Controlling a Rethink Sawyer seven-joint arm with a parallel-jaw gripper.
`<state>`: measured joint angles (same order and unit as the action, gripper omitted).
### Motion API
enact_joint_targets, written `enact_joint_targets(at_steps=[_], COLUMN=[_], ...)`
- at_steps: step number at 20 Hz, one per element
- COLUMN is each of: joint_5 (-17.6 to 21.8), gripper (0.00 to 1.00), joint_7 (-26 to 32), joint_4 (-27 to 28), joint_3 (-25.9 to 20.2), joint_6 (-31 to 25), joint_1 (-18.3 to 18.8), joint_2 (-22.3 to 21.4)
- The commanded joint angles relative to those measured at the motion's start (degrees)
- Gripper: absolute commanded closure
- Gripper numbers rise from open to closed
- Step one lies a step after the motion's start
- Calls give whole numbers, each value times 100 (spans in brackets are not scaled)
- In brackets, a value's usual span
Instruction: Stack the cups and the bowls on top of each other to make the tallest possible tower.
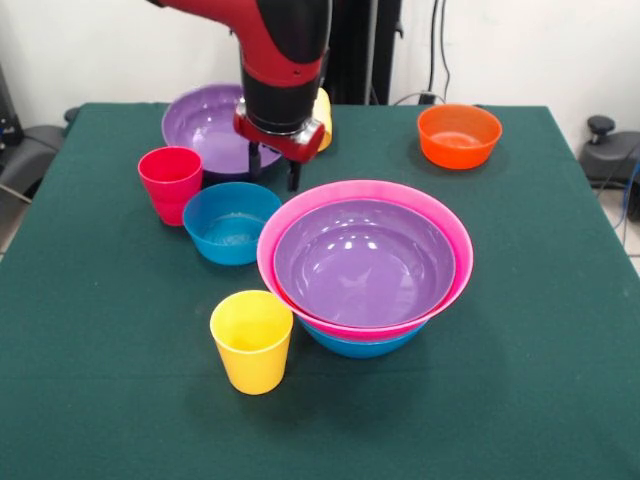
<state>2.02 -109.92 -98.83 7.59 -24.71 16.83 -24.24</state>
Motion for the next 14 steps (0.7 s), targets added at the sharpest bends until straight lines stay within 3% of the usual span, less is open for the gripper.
enact_joint_targets(at_steps=[1,7,14], joint_5=[460,470,403], gripper=[0,0,0], joint_7=[1,-48,-53], joint_4=[150,-64,-412], joint_3=[-616,-658,-551], joint_6=[435,334,-296], joint_1=[109,157,62], joint_2=[480,276,-515])
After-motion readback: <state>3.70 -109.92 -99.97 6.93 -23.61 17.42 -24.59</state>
